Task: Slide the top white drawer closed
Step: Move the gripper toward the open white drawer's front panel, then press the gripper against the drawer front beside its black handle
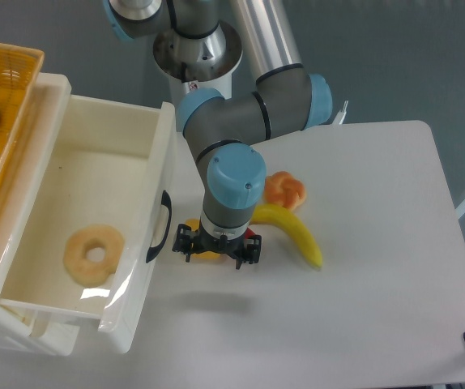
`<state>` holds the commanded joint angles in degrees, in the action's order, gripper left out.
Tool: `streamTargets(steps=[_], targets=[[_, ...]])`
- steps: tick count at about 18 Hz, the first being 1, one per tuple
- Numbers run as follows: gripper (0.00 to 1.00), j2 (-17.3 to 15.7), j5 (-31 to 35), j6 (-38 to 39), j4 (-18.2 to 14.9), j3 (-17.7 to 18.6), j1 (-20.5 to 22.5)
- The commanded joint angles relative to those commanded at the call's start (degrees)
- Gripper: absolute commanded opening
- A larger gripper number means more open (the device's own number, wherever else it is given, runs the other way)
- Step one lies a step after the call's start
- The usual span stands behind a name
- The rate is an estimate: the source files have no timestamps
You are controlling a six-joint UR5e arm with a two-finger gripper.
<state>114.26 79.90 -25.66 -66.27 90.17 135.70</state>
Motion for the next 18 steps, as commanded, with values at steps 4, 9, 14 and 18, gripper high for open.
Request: streamTargets(steps=[4,9,14,18], targets=[[1.00,-0.18,-0.09,0.00,-0.35,-0.09,-0.26],[1.00,-0.35,-0.44,0.00,-0.44,0.00,-0.35],[1.00,-0.53,-0.80,0.00,-0.44,-0.09,-0.97],[1.00,-0.88,-0.88,0.00,-0.61,-0.09,-1.23]])
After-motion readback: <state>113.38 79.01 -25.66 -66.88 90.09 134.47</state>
